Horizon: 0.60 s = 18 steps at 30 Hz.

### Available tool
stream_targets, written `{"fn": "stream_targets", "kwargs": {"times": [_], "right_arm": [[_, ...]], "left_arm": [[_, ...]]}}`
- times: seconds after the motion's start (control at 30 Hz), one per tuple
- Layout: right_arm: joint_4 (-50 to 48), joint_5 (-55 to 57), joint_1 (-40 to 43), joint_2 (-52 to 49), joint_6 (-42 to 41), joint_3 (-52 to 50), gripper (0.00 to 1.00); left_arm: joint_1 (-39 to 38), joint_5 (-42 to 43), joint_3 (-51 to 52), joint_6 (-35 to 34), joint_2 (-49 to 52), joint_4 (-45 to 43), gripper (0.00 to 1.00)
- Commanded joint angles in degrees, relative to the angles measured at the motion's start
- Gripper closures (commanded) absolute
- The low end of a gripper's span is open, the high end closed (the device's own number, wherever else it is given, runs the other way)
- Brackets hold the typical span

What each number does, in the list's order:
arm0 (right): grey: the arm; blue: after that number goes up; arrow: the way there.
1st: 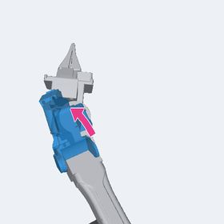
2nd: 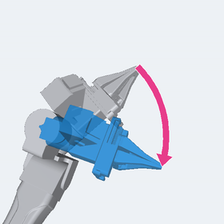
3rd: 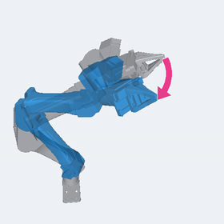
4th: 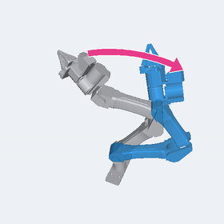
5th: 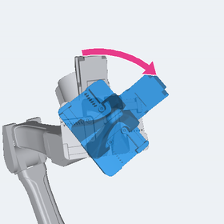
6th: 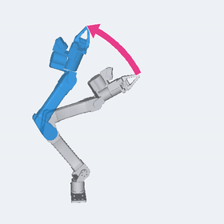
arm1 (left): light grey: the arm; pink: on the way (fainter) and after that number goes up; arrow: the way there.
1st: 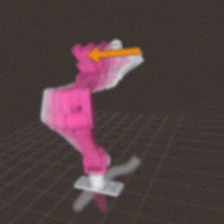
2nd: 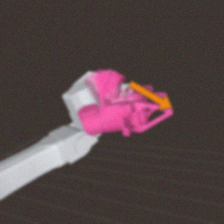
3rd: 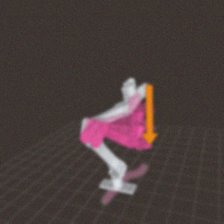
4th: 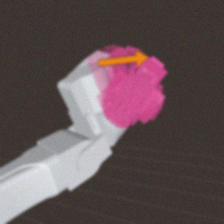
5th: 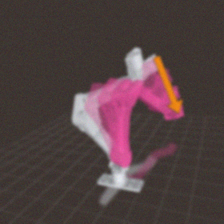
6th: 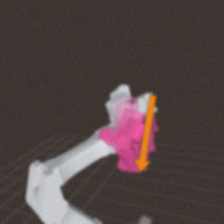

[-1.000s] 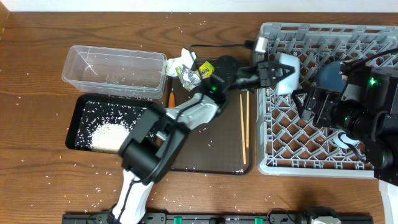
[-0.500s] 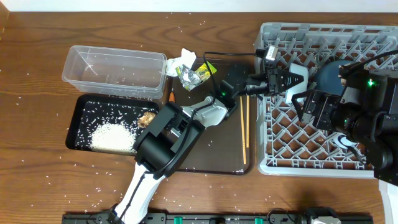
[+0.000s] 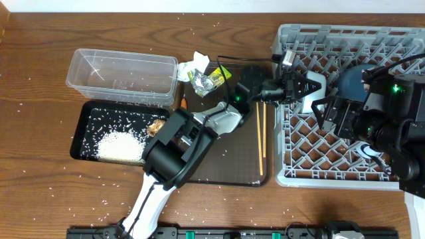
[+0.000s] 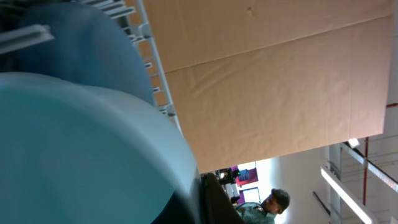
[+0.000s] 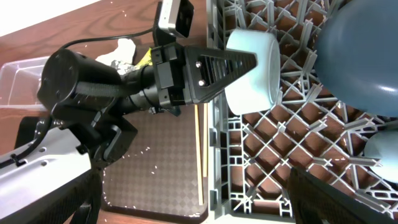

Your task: Sort waste into correct bins and load items into the dishwasher rack

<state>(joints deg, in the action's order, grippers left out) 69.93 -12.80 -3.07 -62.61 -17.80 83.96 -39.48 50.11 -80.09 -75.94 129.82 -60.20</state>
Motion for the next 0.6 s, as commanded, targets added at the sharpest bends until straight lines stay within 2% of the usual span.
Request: {"fn": "stream_targets", "kwargs": {"times": [0.0,0.17,0.27,0.37,0.47,0.53,0.57], "right_arm": [[0.17,0.59,1.29,-0.02,0.28,0.63,0.13],[0.17,0.57,1.29,-0.02,0.28,0.63,0.13],[0.17,0.57,1.29,-0.02,0.28,0.63,0.13],[0.20,0.57,1.29,-0.02,0.28,0.63,0.13],[0.17,0.57,1.29,-0.02,0.28,0.63,0.13],[0.17,0.57,1.29,-0.02,0.28,0.63,0.13],[0.17,0.59,1.29,-0.02,0.28,0.63,0.13]], "left_arm": [[1.25,2.14,-1.25,2.16,0.17,0.15,0.93],[1.95,2.47,-1.25,2.23,0.17,1.46,0.83],[2.45,2.80,-1.25,3.54,0.17,5.51,0.68],[2.84,3.52,-1.25,6.86,0.17,11.10,0.60],[3.21,3.54,-1.25,6.93,0.17,14.40,0.35],[3.50,3.91,-1.25,6.91,0.17,14.27,0.02],[3.74,4.11,-1.25,6.91,0.15,14.27,0.02]]}}
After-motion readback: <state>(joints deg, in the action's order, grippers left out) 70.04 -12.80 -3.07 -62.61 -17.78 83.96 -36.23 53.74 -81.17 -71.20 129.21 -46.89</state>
